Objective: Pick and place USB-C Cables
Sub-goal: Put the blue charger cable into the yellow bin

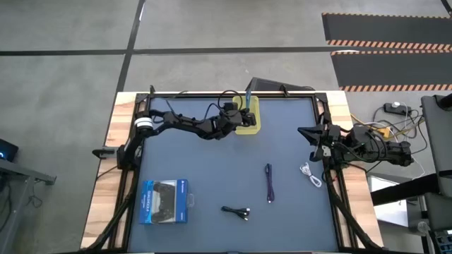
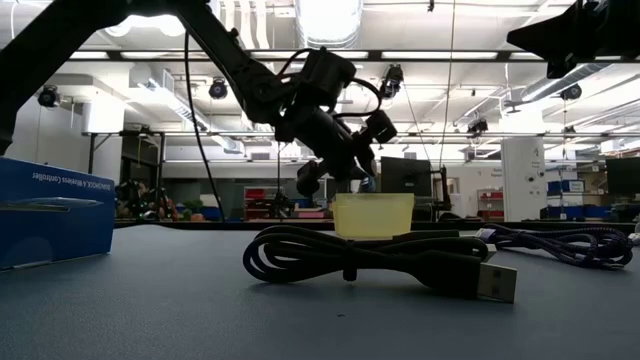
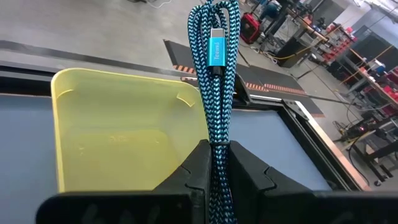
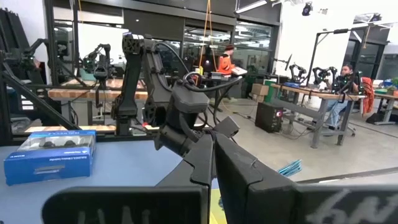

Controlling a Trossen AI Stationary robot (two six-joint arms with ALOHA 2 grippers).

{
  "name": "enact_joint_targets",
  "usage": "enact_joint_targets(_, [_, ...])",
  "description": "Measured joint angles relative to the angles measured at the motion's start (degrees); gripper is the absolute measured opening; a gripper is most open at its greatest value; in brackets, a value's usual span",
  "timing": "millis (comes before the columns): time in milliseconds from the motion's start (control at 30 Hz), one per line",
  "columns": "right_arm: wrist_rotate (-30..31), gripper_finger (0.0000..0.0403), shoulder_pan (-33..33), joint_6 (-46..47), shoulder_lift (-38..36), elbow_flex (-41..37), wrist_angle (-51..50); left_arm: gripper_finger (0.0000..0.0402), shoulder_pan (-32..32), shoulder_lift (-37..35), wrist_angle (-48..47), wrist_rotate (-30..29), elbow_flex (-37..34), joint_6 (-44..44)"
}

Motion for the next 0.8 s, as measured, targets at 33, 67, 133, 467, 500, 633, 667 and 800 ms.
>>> enact_joint_targets(33, [0.0, 0.0009, -0.01, 0.0, -0.01, 0.0, 0.0, 0.002, 0.0, 0.01, -0.01, 0.01, 0.0, 0.0])
enact_joint_targets(67, [0.0, 0.0009, -0.01, 0.0, -0.01, 0.0, 0.02, 0.002, 0.0, 0.01, -0.04, 0.01, 0.0, 0.01])
enact_joint_targets(133, [0.0, 0.0009, -0.01, 0.0, 0.0, 0.0, 0.02, 0.002, 0.0, 0.01, -0.05, 0.01, 0.0, 0.01])
enact_joint_targets(467, [-0.02, 0.0009, -0.01, 0.37, 0.0, 0.0, 0.02, 0.002, 0.0, -0.01, -0.05, 0.03, 0.0, 0.01])
enact_joint_targets(500, [0.0, 0.0009, 0.0, 0.37, -0.01, 0.0, 0.02, 0.0021, 0.0, -0.01, -0.03, 0.03, 0.0, 0.01])
enact_joint_targets(633, [-0.01, 0.0009, 0.01, 0.37, 0.0, 0.0, 0.02, 0.0037, 0.0, -0.01, -0.05, 0.03, 0.0, 0.01])
enact_joint_targets(667, [-0.02, 0.0009, 0.0, 0.38, -0.01, 0.0, 0.02, 0.0043, 0.0, -0.01, -0.05, 0.03, 0.0, 0.03])
enact_joint_targets(800, [0.0, 0.0009, -0.01, 0.39, -0.01, 0.0, 0.02, 0.0065, 0.0, -0.01, -0.03, 0.05, 0.0, 0.03])
